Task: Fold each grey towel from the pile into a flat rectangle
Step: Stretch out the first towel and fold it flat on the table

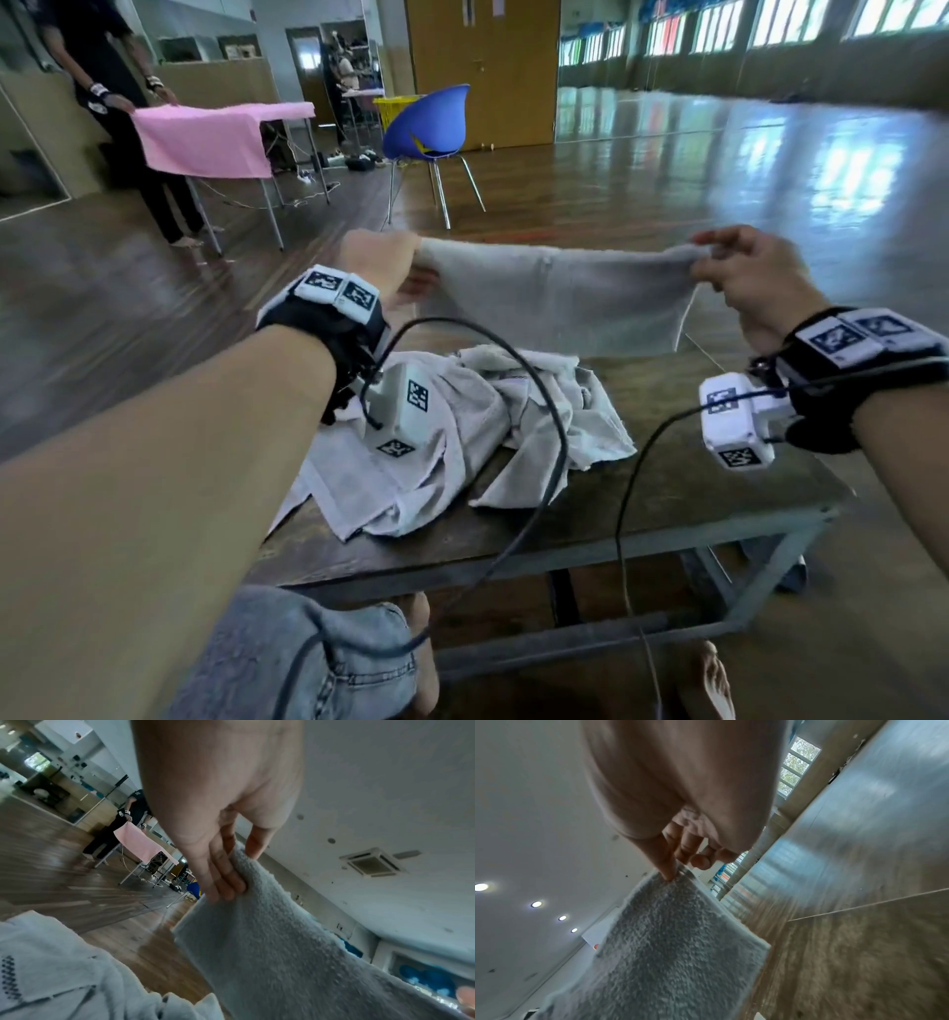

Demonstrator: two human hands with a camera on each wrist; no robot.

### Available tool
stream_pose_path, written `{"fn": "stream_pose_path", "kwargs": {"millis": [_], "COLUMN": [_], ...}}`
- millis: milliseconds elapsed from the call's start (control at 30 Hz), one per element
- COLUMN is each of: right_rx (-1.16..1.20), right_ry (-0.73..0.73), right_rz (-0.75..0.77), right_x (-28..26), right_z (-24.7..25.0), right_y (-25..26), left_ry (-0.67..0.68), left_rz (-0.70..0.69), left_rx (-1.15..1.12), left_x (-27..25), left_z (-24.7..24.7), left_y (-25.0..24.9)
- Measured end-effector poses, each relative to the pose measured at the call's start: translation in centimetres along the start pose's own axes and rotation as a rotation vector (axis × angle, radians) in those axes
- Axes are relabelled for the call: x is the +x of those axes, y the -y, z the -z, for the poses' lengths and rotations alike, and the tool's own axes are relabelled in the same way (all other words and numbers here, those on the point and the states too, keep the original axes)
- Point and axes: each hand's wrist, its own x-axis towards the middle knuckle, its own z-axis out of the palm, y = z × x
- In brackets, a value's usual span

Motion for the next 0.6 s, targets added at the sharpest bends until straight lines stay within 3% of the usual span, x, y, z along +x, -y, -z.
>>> {"fn": "stream_pose_path", "kwargs": {"millis": [100, 167, 233, 333, 433, 600], "right_rx": [0.09, -0.007, -0.19, -0.318, -0.275, -0.358], "right_ry": [0.036, 0.117, 0.28, 0.411, 0.332, 0.173], "right_rz": [0.057, -0.002, -0.129, -0.432, -0.573, -0.472], "right_x": [-1.6, -3.8, -6.5, -10.3, -12.2, -11.3], "right_z": [1.3, 2.4, 3.7, 4.7, 3.8, 2.0], "right_y": [-0.2, -2.4, -5.9, -11.3, -14.3, -15.2], "left_ry": [-0.188, -0.224, -0.131, 0.071, 0.072, -0.121], "left_rz": [-0.15, -0.2, -0.109, 0.188, 0.263, 0.267], "left_rx": [-0.089, 0.048, 0.302, 0.506, 0.45, 0.433], "left_x": [-0.2, -1.3, -2.8, -4.7, -5.3, -3.9], "left_z": [-0.1, -0.3, -1.0, -2.7, -4.2, -4.9], "left_y": [1.4, 5.2, 10.0, 15.9, 18.4, 18.6]}}
